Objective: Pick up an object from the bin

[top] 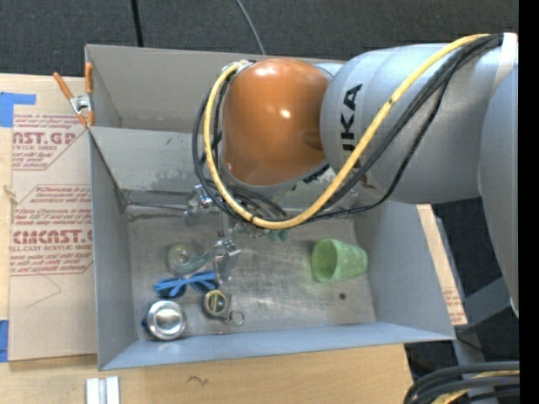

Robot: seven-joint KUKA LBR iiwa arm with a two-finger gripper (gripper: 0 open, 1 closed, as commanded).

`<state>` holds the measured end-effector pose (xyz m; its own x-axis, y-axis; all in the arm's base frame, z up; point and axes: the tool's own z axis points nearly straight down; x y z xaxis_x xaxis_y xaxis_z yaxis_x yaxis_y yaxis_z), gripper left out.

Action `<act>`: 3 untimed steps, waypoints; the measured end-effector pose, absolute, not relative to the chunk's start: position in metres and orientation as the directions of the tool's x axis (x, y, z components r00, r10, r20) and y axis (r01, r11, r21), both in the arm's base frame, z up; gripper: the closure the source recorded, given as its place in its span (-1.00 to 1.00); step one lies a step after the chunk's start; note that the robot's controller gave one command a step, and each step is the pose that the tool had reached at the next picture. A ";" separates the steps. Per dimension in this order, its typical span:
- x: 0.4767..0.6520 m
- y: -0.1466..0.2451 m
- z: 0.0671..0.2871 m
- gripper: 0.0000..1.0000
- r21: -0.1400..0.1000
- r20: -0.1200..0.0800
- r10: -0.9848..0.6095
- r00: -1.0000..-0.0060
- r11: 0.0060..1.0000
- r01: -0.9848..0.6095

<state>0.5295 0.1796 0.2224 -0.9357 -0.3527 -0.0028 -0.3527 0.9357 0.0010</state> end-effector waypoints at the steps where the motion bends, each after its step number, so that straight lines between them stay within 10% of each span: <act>1: 0.508 0.183 0.085 -1.00 -0.001 -0.011 -0.615 -0.788 0.788 -0.615; 2: 0.507 0.182 0.083 1.00 0.001 -0.006 -0.615 -0.789 0.789 -0.615; 3: 0.506 0.181 0.081 -1.00 0.002 -0.002 -0.614 -0.789 0.789 -0.614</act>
Offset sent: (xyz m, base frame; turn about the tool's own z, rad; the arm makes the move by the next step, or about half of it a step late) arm -0.0252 0.0011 -0.1524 -0.3049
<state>0.5060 0.1814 0.0812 -0.7890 -0.6144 -0.0017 -0.6144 0.7890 0.0018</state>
